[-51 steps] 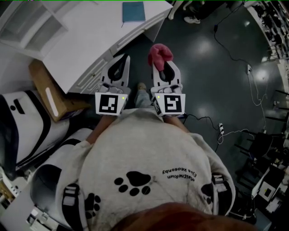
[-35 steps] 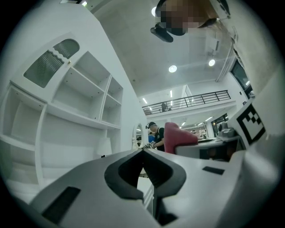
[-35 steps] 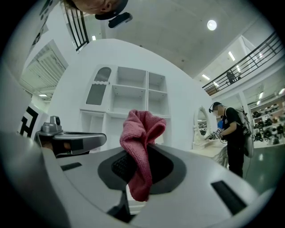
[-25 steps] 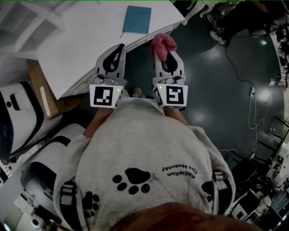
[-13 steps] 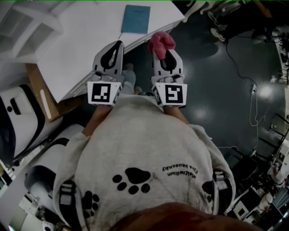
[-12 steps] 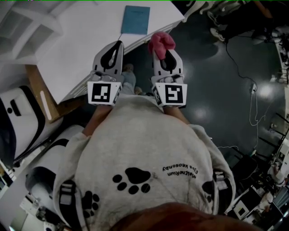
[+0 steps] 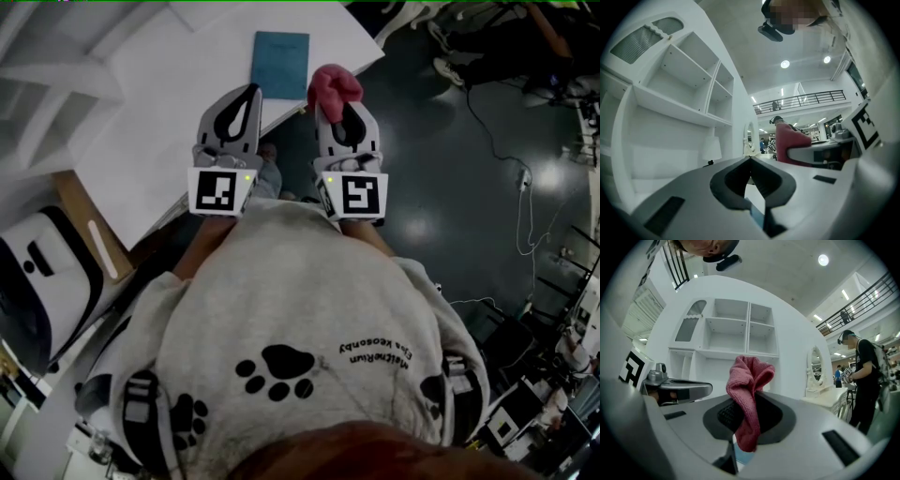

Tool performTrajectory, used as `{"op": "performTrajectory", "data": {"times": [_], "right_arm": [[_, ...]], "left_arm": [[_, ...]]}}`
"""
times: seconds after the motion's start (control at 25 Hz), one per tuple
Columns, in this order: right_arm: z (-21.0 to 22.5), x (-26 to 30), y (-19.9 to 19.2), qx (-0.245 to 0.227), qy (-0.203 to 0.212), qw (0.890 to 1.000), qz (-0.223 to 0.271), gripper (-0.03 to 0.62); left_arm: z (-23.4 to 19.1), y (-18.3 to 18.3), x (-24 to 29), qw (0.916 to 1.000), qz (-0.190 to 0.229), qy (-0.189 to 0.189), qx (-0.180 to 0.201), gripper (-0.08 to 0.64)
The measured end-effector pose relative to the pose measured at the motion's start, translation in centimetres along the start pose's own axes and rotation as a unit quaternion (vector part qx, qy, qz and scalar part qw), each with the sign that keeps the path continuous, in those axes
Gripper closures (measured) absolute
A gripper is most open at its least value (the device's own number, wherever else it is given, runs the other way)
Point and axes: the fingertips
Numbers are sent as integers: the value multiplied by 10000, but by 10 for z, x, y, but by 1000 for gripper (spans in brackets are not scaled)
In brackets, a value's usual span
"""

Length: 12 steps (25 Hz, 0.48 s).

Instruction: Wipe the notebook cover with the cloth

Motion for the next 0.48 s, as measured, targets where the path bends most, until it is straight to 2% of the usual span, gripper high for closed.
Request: {"op": "performTrajectory", "data": {"times": [0.48], "right_arm": [[9, 73, -2, -19, -302, 9993, -208, 529]], "left_arm": [[-45, -8, 57, 9990, -176, -396, -73, 548]]}}
Point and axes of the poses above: the fingertips, and each gripper's own axes: x forward along the fingers, z to its right, y out of its top, and after that the axes turned 2 degrees about z, right-handed
